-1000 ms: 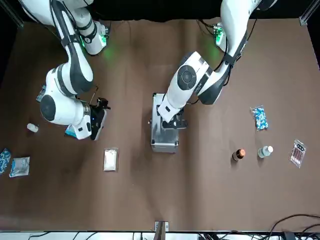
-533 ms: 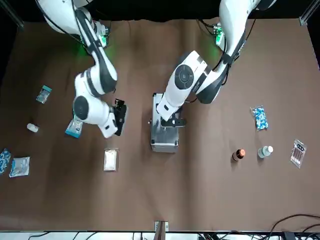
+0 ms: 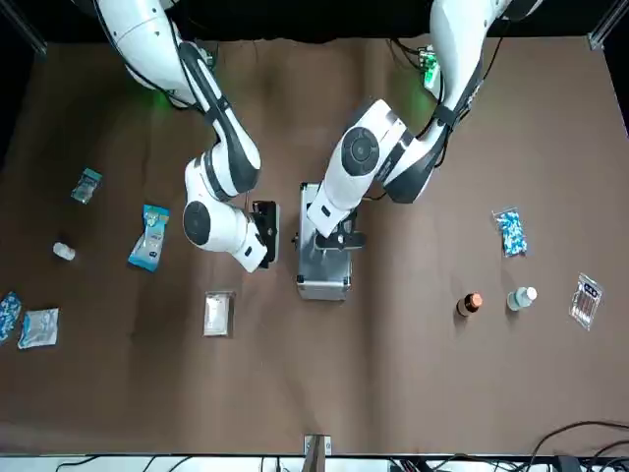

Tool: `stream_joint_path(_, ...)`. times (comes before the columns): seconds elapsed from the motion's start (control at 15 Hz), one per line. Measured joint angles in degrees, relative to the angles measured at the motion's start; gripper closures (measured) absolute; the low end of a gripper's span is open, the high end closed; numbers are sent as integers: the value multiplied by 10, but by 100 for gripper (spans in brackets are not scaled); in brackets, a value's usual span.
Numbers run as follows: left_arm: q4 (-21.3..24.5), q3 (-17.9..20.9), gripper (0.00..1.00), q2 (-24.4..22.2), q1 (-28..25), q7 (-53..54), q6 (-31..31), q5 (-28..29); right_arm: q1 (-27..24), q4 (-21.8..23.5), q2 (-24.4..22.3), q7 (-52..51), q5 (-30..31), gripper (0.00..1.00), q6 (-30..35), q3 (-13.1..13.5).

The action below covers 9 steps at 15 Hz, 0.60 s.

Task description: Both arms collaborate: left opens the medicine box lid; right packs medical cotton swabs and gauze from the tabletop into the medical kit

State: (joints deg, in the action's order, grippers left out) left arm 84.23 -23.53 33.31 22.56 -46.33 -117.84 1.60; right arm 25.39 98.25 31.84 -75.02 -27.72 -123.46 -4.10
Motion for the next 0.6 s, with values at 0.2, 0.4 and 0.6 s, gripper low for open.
stream_joint_path(0.2,0,0,76,0,0,-2,4,0,0,0,5,-82,-65,1,-5,1)
stream_joint_path(0.4,-1,0,87,0,1,0,6,4,-3,0,19,-203,-157,1,-11,4)
stream_joint_path(0.6,-1,0,87,0,1,-1,6,5,-3,0,30,-237,-192,1,-11,4)
